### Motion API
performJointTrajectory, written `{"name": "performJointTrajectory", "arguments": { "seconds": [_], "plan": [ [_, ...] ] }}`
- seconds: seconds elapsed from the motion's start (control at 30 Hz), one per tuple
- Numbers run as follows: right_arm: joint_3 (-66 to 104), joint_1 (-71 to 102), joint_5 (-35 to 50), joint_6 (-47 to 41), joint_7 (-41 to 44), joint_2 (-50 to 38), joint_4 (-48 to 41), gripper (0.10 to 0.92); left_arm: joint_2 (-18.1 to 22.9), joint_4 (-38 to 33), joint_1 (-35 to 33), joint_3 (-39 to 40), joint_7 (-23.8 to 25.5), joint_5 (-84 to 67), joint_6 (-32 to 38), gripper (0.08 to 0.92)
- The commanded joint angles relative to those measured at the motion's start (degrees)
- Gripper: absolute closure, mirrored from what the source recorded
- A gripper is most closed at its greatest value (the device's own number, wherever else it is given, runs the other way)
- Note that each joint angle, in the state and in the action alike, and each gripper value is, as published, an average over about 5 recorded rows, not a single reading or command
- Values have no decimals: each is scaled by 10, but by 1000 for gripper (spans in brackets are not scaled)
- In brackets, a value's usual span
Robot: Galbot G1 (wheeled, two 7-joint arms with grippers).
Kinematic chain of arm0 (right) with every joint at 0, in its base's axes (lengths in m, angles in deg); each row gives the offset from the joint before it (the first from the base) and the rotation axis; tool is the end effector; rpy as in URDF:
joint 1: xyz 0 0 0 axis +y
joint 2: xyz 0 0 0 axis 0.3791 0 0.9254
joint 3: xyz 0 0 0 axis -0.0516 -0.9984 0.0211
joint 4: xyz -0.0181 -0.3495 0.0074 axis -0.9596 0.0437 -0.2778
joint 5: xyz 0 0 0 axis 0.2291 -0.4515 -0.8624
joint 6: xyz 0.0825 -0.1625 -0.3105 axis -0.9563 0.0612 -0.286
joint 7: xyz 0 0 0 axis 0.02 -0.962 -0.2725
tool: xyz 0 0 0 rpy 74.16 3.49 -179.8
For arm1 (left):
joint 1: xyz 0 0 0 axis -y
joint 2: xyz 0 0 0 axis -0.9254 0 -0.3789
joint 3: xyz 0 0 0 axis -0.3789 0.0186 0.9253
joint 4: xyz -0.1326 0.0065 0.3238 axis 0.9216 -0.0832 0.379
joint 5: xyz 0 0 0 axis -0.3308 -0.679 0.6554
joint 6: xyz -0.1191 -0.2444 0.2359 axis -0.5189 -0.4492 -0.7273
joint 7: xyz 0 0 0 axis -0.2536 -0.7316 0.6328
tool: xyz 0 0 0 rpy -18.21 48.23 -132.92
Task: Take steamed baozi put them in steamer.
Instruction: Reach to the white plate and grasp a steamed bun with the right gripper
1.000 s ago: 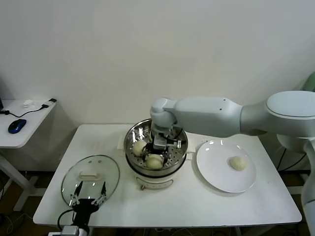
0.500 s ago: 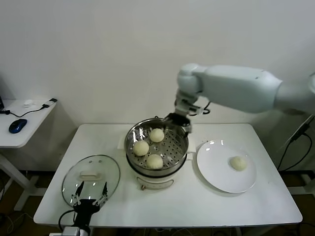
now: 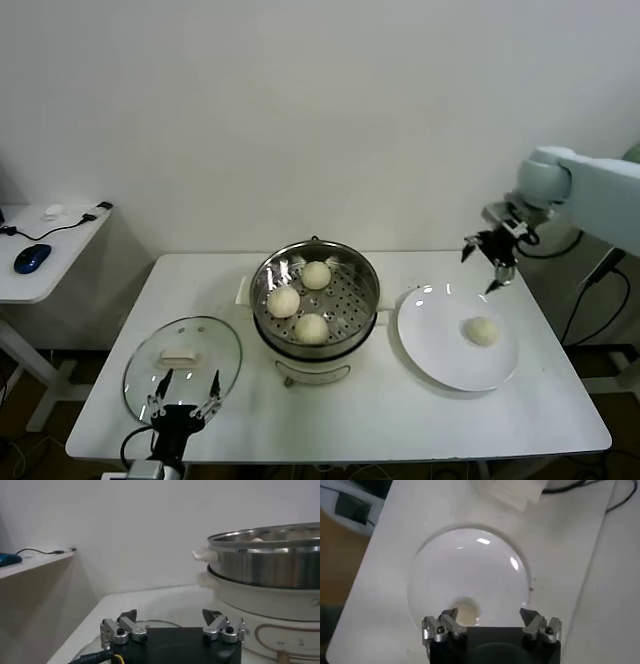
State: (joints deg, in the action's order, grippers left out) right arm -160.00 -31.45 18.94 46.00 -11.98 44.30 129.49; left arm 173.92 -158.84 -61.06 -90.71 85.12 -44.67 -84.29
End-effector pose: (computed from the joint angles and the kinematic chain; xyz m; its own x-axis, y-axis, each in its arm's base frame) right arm 0.5610 -0.1994 -0.0818 -0.0955 -0.0974 0.9907 -0.9686 -0.2205 -0.1150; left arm 0.1311 0.0485 -0.3560 -0.9716 -0.0563 0.2300 -0.0286 0.9921 0.1220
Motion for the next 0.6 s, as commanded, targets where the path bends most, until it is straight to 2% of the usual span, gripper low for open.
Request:
{"name": "performJointTrajectory", "arguments": {
  "seconds": [0.03, 0.23, 0.6],
  "plan": [
    [172, 229, -90, -87, -30, -69, -64, 203, 0, 1, 0, 0, 0, 1, 0, 177],
    [245, 289, -116, -88, -41, -24, -120, 203, 2, 5, 0, 0, 1, 5, -3, 177],
    [284, 324, -130, -83, -48, 31, -168, 203, 5, 8, -4, 1, 0, 8, -1, 177]
  ]
}}
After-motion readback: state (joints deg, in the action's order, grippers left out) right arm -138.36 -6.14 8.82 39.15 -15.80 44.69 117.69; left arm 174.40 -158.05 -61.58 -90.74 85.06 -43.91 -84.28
